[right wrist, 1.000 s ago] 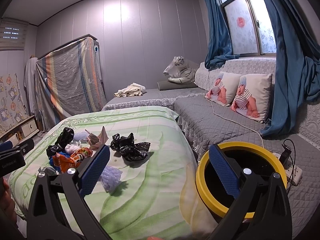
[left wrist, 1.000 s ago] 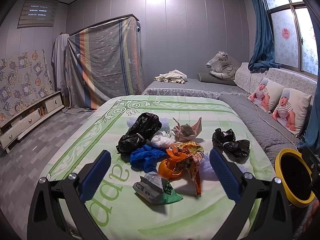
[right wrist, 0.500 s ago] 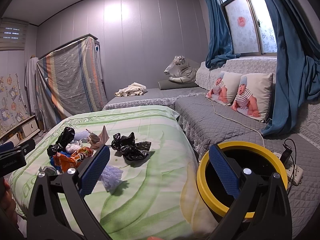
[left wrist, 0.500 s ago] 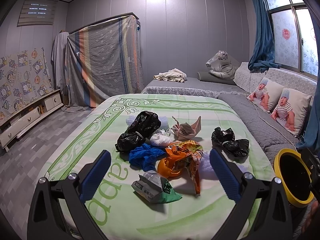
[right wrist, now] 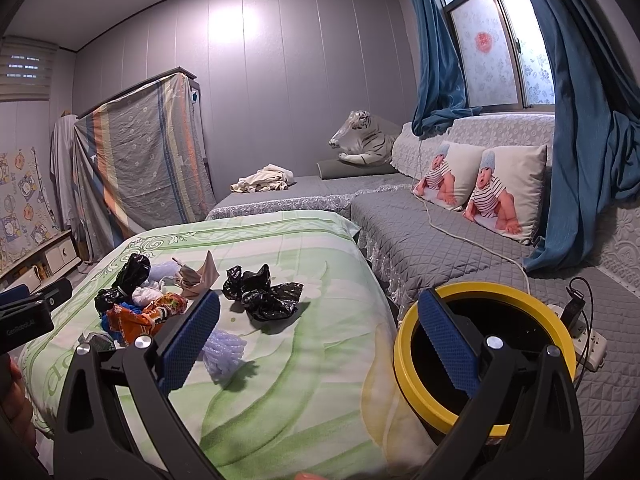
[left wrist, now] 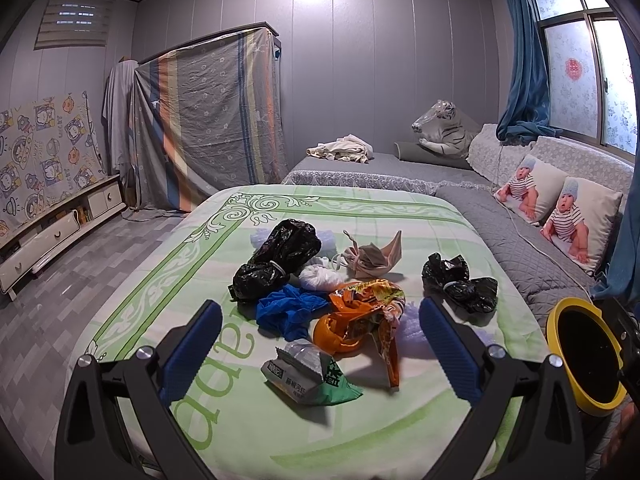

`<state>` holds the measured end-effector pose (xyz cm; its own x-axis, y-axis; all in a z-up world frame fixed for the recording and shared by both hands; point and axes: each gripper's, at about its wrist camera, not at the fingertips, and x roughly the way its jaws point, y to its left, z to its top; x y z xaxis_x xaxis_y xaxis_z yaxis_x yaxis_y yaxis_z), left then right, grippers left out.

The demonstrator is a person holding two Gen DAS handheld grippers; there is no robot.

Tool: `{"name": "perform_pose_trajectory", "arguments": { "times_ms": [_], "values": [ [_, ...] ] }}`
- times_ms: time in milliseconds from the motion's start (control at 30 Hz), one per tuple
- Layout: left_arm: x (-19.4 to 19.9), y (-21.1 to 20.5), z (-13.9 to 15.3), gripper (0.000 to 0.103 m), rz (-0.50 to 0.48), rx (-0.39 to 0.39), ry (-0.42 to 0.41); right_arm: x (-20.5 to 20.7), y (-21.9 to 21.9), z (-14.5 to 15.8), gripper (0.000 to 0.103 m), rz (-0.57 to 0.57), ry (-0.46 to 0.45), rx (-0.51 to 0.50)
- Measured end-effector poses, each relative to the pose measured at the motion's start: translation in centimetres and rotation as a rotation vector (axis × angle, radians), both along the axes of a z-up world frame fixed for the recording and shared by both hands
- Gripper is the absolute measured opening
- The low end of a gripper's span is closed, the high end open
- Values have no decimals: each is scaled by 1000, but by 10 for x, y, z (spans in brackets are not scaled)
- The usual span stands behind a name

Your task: Collect trash

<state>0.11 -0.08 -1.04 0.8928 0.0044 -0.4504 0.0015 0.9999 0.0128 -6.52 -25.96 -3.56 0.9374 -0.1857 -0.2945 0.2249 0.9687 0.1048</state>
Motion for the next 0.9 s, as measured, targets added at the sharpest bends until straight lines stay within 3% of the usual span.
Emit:
{"name": "perform_pose_trajectory", "arguments": {
  "times_ms": [233,600,700,833,900],
  "values": [
    [2,5,3,95,10,-40,16,2,1,-1,95,-3,0,0],
    [2,5,6,95,16,-29,11,1,-2,2,95,-10,2,0],
    [5,7,8,95,-27,-30,20,8,-5,4,95,1,9,-3],
    [7,37,8,95,-130,-142,19,17,-7,10,95,32,2,-64],
    [8,55,0,95,-122,-150,18,26,-14,13,95,70,15,-58]
  ]
}}
